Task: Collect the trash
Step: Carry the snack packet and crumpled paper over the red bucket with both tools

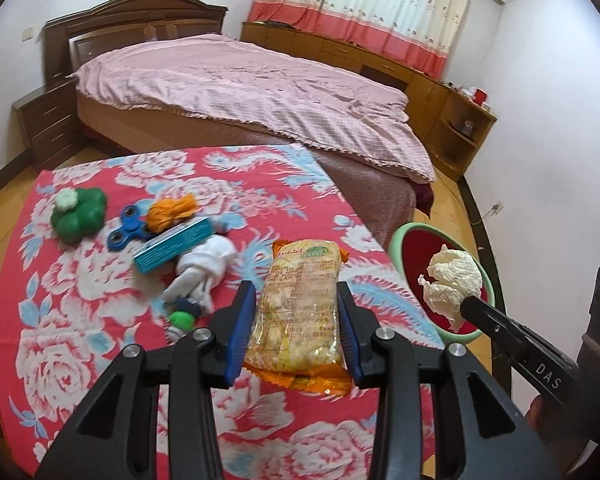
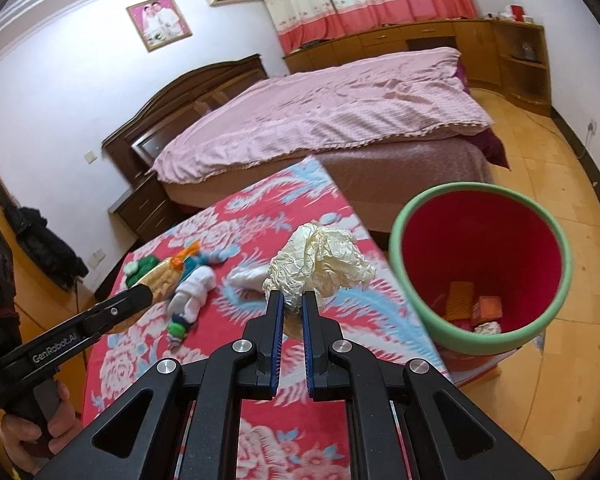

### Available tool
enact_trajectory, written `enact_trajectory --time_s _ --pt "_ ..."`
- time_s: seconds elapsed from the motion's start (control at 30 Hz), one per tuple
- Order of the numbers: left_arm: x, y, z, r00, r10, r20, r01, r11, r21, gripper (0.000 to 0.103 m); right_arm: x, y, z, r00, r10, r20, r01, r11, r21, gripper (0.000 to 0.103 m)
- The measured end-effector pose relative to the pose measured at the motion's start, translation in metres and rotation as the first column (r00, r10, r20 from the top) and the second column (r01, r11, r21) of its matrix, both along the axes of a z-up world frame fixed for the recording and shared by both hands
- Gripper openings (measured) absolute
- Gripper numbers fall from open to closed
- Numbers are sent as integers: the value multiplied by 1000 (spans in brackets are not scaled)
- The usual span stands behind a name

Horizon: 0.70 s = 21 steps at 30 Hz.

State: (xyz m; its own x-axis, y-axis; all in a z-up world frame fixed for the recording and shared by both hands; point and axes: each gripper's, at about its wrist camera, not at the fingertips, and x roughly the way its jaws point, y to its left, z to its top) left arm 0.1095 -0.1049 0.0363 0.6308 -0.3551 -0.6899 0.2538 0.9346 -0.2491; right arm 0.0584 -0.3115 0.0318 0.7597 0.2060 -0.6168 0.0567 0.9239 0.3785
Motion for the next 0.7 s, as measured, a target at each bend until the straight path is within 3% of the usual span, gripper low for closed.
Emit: enact_trajectory --time_s 0.7 --pt "42 -98 -10 990 -141 -16 142 988 62 40 5 -91 -29 983 -178 -39 179 984 21 9"
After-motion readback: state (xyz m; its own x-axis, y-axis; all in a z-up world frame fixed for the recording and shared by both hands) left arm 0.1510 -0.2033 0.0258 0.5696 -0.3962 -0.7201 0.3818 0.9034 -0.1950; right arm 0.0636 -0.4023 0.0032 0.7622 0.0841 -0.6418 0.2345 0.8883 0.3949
